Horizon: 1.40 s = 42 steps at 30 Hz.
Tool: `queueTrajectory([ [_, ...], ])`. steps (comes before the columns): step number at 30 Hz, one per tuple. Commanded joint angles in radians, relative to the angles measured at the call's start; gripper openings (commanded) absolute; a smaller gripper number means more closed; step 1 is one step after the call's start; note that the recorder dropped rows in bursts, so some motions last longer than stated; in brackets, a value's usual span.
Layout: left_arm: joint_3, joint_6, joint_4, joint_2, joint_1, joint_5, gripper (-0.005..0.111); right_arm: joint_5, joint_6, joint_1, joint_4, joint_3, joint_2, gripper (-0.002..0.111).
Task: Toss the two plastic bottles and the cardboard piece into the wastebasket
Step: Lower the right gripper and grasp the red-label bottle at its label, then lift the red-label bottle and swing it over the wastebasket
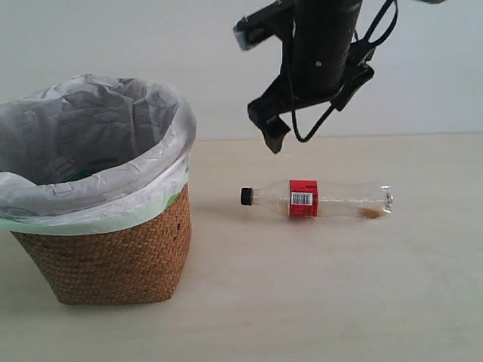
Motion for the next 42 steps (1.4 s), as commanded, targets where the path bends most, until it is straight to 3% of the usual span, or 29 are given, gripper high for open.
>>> queueTrajectory([
  [1, 0.003, -0.009, 0.002, -0.002, 0.003, -0.003, 0.006, -0.001, -0.217, -0.004, 0.003, 0.007, 0.080, 0.101],
  [5, 0.003, -0.009, 0.002, -0.002, 0.003, -0.003, 0.006, -0.058, -0.374, -0.004, -0.004, 0.007, 0.160, 0.101],
  [11, 0.003, -0.009, 0.002, -0.002, 0.003, -0.003, 0.006, -0.112, -0.404, -0.004, -0.032, 0.007, 0.270, 0.101],
  [17, 0.003, -0.009, 0.002, -0.002, 0.003, -0.003, 0.006, -0.202, -0.380, -0.004, -0.236, 0.007, 0.357, 0.101],
  [29, 0.003, -0.009, 0.002, -0.002, 0.003, -0.003, 0.006, -0.253, -0.304, -0.004, -0.297, 0.007, 0.431, 0.099],
  [30, 0.003, -0.009, 0.002, -0.002, 0.003, -0.003, 0.006, -0.255, -0.286, -0.004, -0.303, 0.007, 0.431, 0.095],
  [32, 0.003, -0.009, 0.002, -0.002, 0.003, -0.003, 0.006, -0.255, -0.267, -0.004, -0.305, 0.007, 0.431, 0.075],
  [34, 0.003, -0.009, 0.002, -0.002, 0.003, -0.003, 0.006, -0.246, -0.210, -0.004, -0.305, 0.007, 0.431, 0.040],
  [36, 0.003, -0.009, 0.002, -0.002, 0.003, -0.003, 0.006, -0.235, -0.185, -0.004, -0.305, 0.007, 0.431, -0.001],
  [42, 0.003, -0.009, 0.002, -0.002, 0.003, -0.003, 0.006, -0.217, -0.093, -0.004, -0.307, 0.001, 0.426, 0.001],
])
